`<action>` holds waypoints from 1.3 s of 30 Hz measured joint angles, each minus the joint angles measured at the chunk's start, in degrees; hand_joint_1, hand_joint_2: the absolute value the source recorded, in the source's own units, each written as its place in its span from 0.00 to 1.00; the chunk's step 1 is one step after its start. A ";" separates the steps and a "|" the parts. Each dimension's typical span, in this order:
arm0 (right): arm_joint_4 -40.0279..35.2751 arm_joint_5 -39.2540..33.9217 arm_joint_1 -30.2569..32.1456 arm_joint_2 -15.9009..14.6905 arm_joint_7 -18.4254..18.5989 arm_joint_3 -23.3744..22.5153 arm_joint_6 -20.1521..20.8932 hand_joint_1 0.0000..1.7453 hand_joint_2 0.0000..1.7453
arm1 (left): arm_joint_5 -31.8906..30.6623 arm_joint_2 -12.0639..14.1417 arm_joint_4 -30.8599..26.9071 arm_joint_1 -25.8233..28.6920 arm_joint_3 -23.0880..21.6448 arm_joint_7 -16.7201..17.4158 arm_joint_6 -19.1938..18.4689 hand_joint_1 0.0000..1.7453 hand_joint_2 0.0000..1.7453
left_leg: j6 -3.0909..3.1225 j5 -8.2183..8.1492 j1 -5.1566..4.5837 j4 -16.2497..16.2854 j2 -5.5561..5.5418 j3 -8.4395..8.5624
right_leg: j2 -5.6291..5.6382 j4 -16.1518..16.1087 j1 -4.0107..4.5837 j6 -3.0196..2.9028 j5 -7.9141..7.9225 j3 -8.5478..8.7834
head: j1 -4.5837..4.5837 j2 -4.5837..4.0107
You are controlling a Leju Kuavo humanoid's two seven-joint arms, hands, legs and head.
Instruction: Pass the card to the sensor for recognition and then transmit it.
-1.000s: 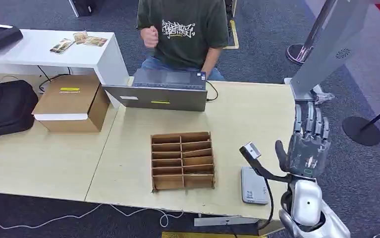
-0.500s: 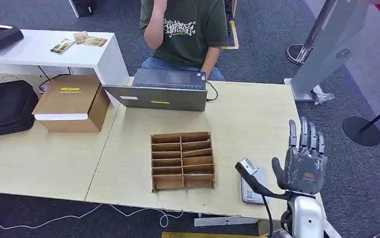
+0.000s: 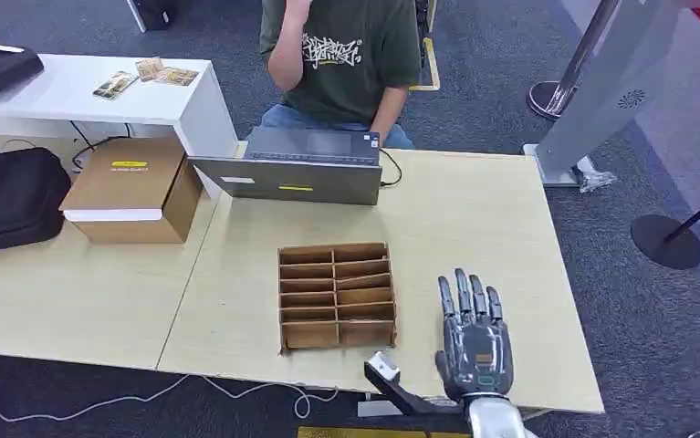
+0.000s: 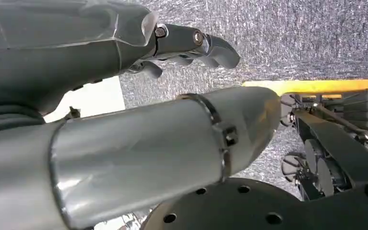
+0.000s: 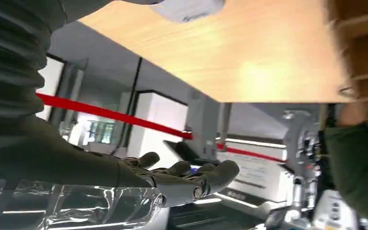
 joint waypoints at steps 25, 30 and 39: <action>6.18 0.00 1.29 12.43 -7.97 -2.29 -3.06 0.00 1.00 | 0.96 -0.98 0.59 -0.06 0.00 0.61 1.05 0.00 0.00 | 0.00 0.00 0.00 0.00 0.01 0.02 | 0.01 0.00 0.00 -0.01 0.00 0.01 | -0.02 0.02; 8.98 0.00 0.06 15.36 -10.16 -4.18 -8.04 0.00 1.00 | 0.94 -1.05 0.61 -0.13 0.02 1.05 1.03 0.00 0.00 | -0.01 0.01 0.00 0.00 0.01 0.03 | 0.02 0.02 0.00 -0.01 0.00 0.01 | -0.02 0.02; 14.07 0.00 -2.54 18.64 -15.89 -6.56 -14.10 0.00 1.00 | 0.94 -1.31 0.61 -0.23 0.02 1.05 1.01 0.00 0.00 | -0.01 0.01 0.00 0.00 0.01 0.03 | 0.01 0.02 0.00 -0.01 0.00 0.02 | 0.00 0.02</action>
